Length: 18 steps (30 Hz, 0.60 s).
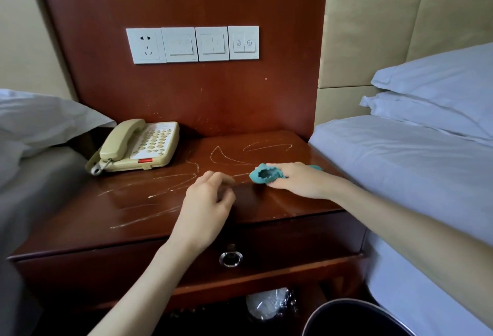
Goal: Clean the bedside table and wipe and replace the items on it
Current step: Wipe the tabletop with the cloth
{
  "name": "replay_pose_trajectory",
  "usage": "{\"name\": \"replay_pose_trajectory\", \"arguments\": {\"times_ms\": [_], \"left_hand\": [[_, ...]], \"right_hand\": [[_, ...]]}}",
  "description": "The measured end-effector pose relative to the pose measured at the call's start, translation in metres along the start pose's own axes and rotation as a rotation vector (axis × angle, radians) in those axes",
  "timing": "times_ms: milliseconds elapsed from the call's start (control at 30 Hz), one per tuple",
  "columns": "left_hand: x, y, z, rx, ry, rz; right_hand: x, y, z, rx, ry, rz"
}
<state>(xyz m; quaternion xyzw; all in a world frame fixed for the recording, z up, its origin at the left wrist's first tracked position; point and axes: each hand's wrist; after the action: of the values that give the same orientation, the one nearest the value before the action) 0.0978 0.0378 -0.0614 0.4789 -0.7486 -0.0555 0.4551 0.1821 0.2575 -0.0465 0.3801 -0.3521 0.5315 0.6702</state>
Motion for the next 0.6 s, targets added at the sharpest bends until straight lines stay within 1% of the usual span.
{"name": "replay_pose_trajectory", "arguments": {"times_ms": [100, 200, 333, 500, 567, 600], "left_hand": [[0.015, 0.001, 0.003, 0.012, -0.011, -0.009], [0.032, 0.000, 0.007, -0.005, 0.029, -0.029], [0.060, 0.001, 0.022, 0.010, 0.106, -0.060], [0.092, 0.001, 0.059, 0.137, 0.223, -0.123], [0.103, 0.001, 0.076, 0.204, 0.261, -0.146], [0.107, 0.001, 0.085, 0.235, 0.287, -0.161]], "right_hand": [[-0.007, -0.012, 0.018, 0.070, 0.013, 0.030], [-0.014, -0.024, 0.034, 0.167, 0.011, 0.054], [-0.026, -0.032, 0.054, 0.248, -0.003, 0.106], [-0.034, -0.032, 0.079, 0.353, -0.006, 0.179], [-0.034, -0.031, 0.085, 0.328, 0.001, 0.192], [-0.033, -0.028, 0.087, 0.286, 0.008, 0.199]]}}
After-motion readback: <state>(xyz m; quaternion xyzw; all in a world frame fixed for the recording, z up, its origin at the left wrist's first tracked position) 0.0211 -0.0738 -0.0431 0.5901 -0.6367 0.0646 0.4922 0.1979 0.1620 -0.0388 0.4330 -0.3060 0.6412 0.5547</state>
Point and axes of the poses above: each hand's wrist, its own y-axis towards the middle knuckle, its own x-axis out of the back of the hand, z = x × y, and after that the axes turned 9 degrees about x, right-handed
